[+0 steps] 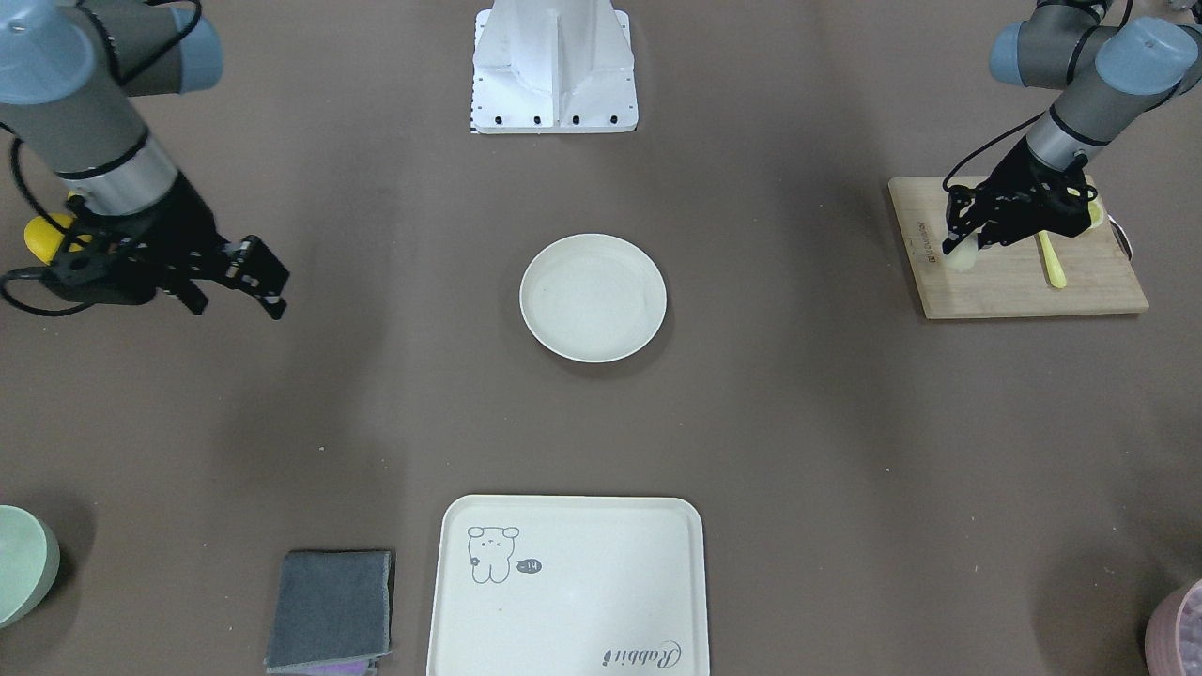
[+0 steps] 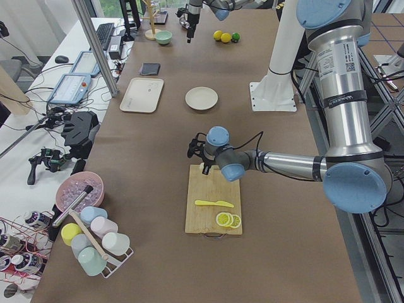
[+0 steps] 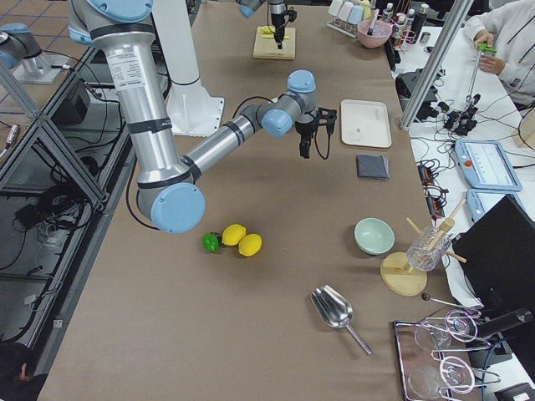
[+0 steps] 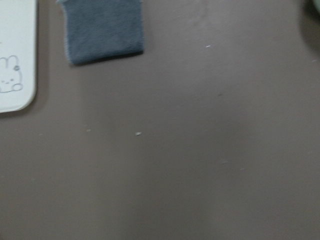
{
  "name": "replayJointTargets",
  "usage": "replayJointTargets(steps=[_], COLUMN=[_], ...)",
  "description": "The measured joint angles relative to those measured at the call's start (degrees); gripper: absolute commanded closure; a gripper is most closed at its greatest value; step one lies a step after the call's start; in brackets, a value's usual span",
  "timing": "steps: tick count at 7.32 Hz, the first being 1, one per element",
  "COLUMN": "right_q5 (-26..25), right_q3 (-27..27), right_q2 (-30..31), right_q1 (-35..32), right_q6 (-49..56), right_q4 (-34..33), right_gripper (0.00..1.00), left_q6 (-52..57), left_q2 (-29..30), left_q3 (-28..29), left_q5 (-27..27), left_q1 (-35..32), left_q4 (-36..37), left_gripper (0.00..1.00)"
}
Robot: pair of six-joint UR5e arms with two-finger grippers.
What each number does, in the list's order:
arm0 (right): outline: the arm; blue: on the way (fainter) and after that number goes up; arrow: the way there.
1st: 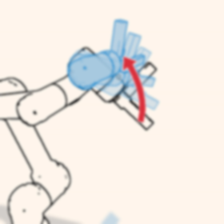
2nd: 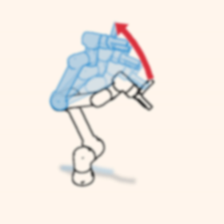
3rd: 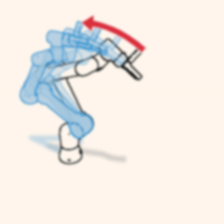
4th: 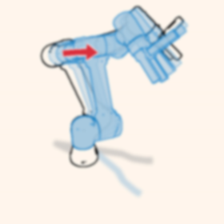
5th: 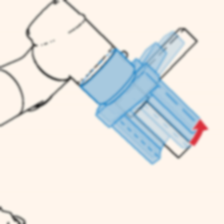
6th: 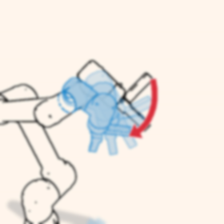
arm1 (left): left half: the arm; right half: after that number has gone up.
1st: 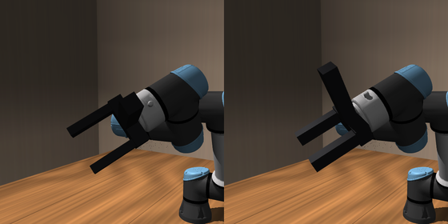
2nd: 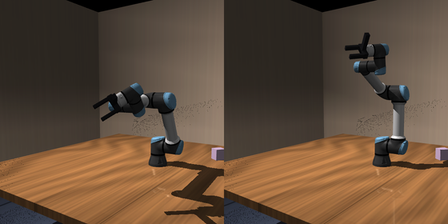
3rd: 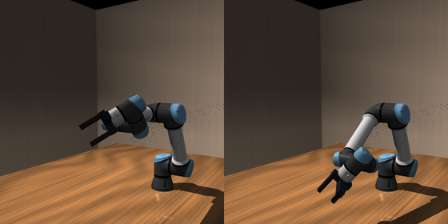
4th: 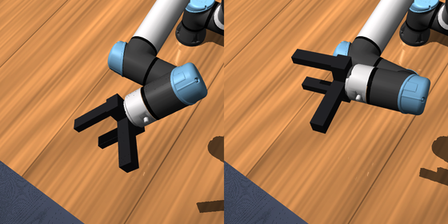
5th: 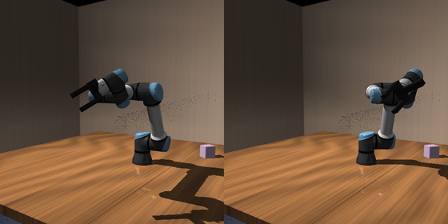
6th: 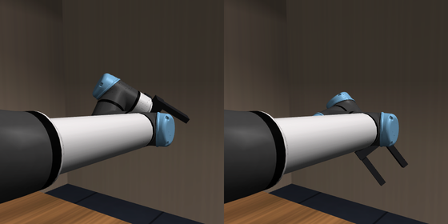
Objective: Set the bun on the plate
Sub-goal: 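Carry the pale yellow bun with the left gripper over the white plate, then lower the bun onto the plate, open the left gripper and withdraw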
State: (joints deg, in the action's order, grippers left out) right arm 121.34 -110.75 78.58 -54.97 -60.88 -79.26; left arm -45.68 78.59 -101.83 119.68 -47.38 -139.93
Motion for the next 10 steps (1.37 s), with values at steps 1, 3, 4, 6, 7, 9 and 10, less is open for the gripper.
replayJointTargets(steps=[1,3,4,6,7,9,10], right_q5=[3.68,8.97,10.23,11.1,11.14,11.12,11.11], right_q3=[-0.83,-1.2,-1.0,-0.61,-0.48,-0.23,-0.2], right_q2=[5.17,15.32,19.61,25.6,27.26,28.84,29.21], right_q1=[-5.65,-16.32,-20.68,-26.63,-28.04,-29.27,-29.64], right_q6=[7.74,24.11,31.05,40.16,41.91,42.93,43.38], right_q4=[0.07,0.22,0.22,0.17,0.18,0.3,0.34], right_gripper=[0.0,0.0,0.0,0.0,0.0,0.0,0.0], left_q6=[-0.09,-2.01,-4.51,-10.3,-13.22,-17.61,-19.52], left_q2=[3.39,12.95,18.87,31.5,37.96,45.34,47.76], left_q3=[-1.36,-2.75,-2.97,-2.85,-2.52,0.06,2.32], left_q5=[0.26,0.06,-0.17,-5.0,-9.45,-15.49,-17.3], left_q1=[-0.1,-0.01,0.65,6.66,11.42,17.93,19.96], left_q4=[3.94,13.73,19.08,30.77,37.79,44.09,44.46], left_gripper=[0.65,0.65,0.65,0.64,0.62,0.59,0.54])
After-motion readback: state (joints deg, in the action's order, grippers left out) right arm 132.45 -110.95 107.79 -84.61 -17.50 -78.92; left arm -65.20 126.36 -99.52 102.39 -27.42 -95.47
